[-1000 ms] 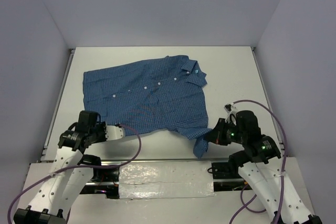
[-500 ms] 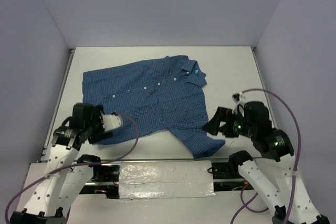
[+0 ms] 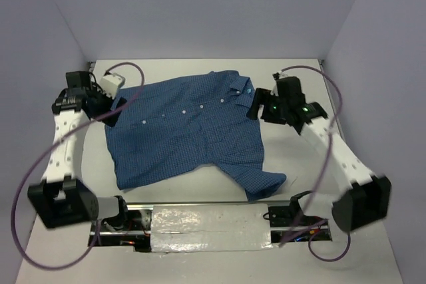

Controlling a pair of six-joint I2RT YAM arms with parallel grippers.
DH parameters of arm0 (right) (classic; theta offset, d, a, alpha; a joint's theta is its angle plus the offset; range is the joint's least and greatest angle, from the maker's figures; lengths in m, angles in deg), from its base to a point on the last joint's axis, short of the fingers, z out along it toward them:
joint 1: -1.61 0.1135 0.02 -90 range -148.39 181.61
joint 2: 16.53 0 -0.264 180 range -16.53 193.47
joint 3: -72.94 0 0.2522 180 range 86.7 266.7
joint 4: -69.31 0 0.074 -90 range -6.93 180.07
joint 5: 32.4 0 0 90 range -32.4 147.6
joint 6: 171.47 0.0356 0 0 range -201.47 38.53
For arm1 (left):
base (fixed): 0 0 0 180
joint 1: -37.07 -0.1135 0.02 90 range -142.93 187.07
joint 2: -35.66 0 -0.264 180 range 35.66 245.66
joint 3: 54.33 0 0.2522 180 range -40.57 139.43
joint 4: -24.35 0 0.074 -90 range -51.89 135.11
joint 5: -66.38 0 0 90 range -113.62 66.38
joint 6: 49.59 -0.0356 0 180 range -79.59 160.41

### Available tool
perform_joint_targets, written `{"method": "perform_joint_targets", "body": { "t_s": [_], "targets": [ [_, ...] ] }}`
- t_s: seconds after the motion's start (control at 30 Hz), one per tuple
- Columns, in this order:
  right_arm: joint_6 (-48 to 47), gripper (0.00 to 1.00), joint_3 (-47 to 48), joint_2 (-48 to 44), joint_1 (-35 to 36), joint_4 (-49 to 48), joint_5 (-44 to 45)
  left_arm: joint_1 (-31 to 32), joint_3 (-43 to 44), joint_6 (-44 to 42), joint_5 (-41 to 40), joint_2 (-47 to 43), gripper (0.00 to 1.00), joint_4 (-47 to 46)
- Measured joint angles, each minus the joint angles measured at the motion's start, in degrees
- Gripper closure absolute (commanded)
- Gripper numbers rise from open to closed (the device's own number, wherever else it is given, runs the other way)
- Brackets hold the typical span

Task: Fold and stack the long sleeve shirts
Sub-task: Flatten the shirt out

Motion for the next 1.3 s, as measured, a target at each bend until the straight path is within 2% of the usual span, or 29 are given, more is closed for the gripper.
{"method": "perform_joint_targets", "body": {
  "t_s": [0.1,0.17,0.2,0.33,0.4,0.43,0.47,0.5,0.53,0.57,0.6,0.67,0.77,0.9,1.0,1.17,1.2,1.27,1.3],
  "targets": [
    [0.3,0.12,0.5,15.1,-0.7,-3.5,2.9,-7.2,5.7,5.6,-0.8,14.3,0.08,-1.7],
    [0.3,0.13,0.6,24.4,-1.0,-4.5,4.0,-10.6,9.0,8.1,-2.3,22.1,0.01,-3.7],
    [0.3,0.13,0.8,28.3,-1.1,-4.5,4.4,-12.0,9.8,8.9,-3.3,25.3,0.01,-5.6],
    [0.6,0.16,4.2,38.3,-1.2,-3.3,6.6,-13.0,10.7,10.8,-4.9,33.1,0.01,-9.3],
    [1.2,0.23,8.2,40.9,-1.2,-3.6,7.3,-11.9,13.2,11.1,-5.5,37.8,0.02,-10.8],
    [1.4,0.28,9.0,41.6,-1.2,-4.1,7.3,-11.5,14.1,11.1,-5.6,39.5,0.03,-11.7],
    [1.9,0.49,9.9,42.3,-1.2,-4.9,7.3,-10.9,15.3,11.1,-5.8,41.3,0.06,-12.4],
    [2.3,0.61,10.1,42.6,-1.2,-5.5,7.3,-10.2,16.8,11.1,-6.5,43.9,0.11,-13.3],
    [3.3,0.73,10.0,42.9,-1.4,-5.8,7.2,-9.7,18.3,11.2,-6.9,46.2,0.17,-14.2],
    [3.8,0.92,9.5,42.9,-1.5,-6.2,7.2,-9.2,19.5,11.2,-7.3,48.6,0.29,-15.1],
    [4.4,1.0,8.7,42.8,-1.6,-6.9,7.1,-8.6,20.5,11.6,-7.4,50.6,0.34,-15.9],
    [6.7,1.0,6.1,41.2,-2.7,-8.6,6.2,-7.7,22.2,11.1,-7.7,51.5,0.43,-16.8],
    [9.6,1.0,0.2,37.1,-5.4,-11.2,5.0,-6.0,23.1,10.6,-7.4,53.2,0.5,-19.9],
    [11.4,1.0,-6.7,30.8,-9.0,-10.9,5.0,-3.0,24.9,10.7,-4.9,54.8,0.52,-22.0],
    [11.8,1.0,-8.4,28.2,-10.1,-10.4,5.2,0.5,31.3,11.1,-3.6,59.2,0.52,-22.2],
    [13.4,1.0,-9.3,26.8,-11.7,-10.7,5.2,5.0,47.7,13.5,-3.1,69.4,0.43,-21.9],
    [13.7,0.98,-9.2,26.8,-12.1,-10.9,5.2,5.7,50.7,14.0,-3.0,71.1,0.41,-21.7],
    [14.1,0.89,-8.5,27.5,-12.5,-10.6,5.0,6.8,56.4,14.8,-2.7,74.0,0.29,-20.8],
    [13.9,0.81,-7.6,28.1,-12.6,-10.2,5.0,7.2,58.2,15.3,-2.5,74.7,0.24,-20.6]
  ]
}}
